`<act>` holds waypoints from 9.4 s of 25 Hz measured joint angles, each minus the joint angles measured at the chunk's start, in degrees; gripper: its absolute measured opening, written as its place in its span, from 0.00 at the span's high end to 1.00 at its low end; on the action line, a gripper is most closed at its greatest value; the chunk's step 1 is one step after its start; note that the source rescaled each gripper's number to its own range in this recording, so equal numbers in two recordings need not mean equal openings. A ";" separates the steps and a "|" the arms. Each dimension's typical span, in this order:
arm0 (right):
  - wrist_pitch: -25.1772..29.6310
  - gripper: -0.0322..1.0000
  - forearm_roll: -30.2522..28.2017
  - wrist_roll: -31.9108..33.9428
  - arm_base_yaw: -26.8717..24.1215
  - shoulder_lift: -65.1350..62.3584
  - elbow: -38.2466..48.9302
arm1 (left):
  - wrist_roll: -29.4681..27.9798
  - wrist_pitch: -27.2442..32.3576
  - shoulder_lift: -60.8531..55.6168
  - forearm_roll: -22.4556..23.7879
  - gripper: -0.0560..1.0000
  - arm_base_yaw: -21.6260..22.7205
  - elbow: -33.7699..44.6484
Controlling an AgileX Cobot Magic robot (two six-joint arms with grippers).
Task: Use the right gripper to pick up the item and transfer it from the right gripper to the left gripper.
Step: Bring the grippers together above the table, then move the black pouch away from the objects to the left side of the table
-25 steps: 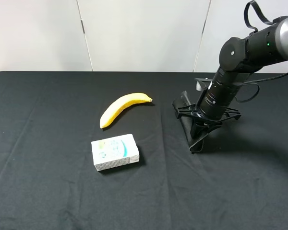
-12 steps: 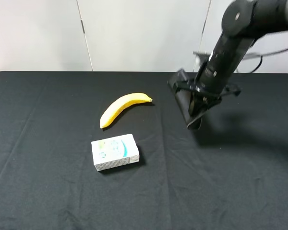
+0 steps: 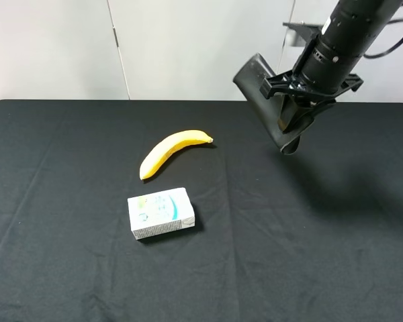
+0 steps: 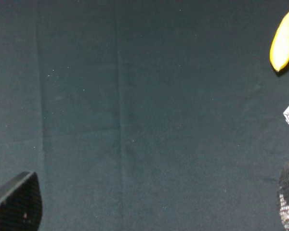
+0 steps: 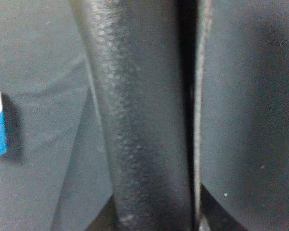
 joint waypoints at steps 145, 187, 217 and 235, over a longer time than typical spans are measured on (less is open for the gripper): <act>6.68 0.00 0.61 -34.67 27.32 -15.25 -2.58 | 39.63 -20.63 64.71 -30.59 0.94 -41.09 -22.63; -3.68 0.00 -10.91 5.69 27.32 -85.76 49.26 | 39.69 -20.52 64.71 -30.65 0.94 -41.09 -22.63; -4.58 0.00 -10.91 5.83 3.63 -94.87 49.56 | 39.69 -21.88 64.71 -30.60 0.94 -41.09 -22.63; -4.53 0.00 -10.41 5.83 -5.90 -95.98 49.56 | 20.98 -43.66 64.71 -16.56 0.94 -38.47 -22.63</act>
